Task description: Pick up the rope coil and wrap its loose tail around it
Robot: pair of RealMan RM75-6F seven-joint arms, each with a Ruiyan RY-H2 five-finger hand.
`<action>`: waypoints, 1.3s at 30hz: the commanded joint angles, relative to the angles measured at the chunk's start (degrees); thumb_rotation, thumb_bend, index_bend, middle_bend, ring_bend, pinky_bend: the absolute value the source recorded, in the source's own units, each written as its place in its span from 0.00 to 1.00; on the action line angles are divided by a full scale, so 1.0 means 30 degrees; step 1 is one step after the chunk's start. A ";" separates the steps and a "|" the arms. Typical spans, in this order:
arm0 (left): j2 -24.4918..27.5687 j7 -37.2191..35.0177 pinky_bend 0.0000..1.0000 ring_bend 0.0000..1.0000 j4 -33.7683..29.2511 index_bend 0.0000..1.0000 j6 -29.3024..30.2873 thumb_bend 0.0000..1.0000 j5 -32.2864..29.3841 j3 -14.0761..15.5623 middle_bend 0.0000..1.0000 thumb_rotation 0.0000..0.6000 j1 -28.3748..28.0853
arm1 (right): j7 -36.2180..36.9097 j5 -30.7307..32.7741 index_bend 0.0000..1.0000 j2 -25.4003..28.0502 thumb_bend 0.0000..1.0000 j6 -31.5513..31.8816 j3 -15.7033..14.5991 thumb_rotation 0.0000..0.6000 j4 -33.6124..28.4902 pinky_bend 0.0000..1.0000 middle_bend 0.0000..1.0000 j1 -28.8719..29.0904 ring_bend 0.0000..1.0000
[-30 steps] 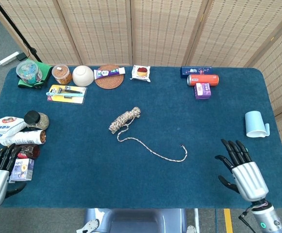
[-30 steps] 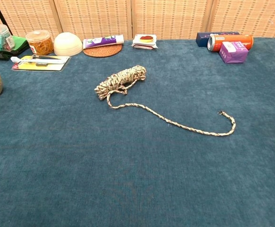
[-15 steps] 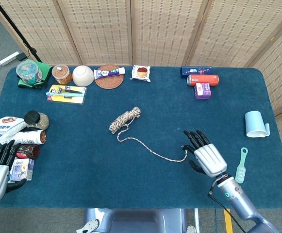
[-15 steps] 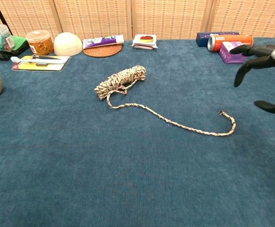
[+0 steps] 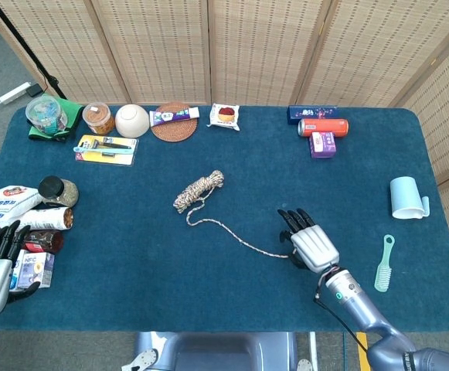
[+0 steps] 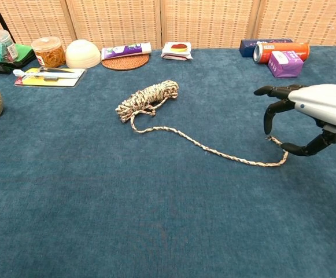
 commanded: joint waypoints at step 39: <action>-0.0134 0.0368 0.00 0.00 -0.0120 0.00 0.0035 0.05 -0.0454 -0.0018 0.00 1.00 -0.0094 | 0.1722 0.0024 0.44 -0.1776 0.43 0.0517 -0.1847 1.00 0.3506 0.00 0.00 0.0470 0.00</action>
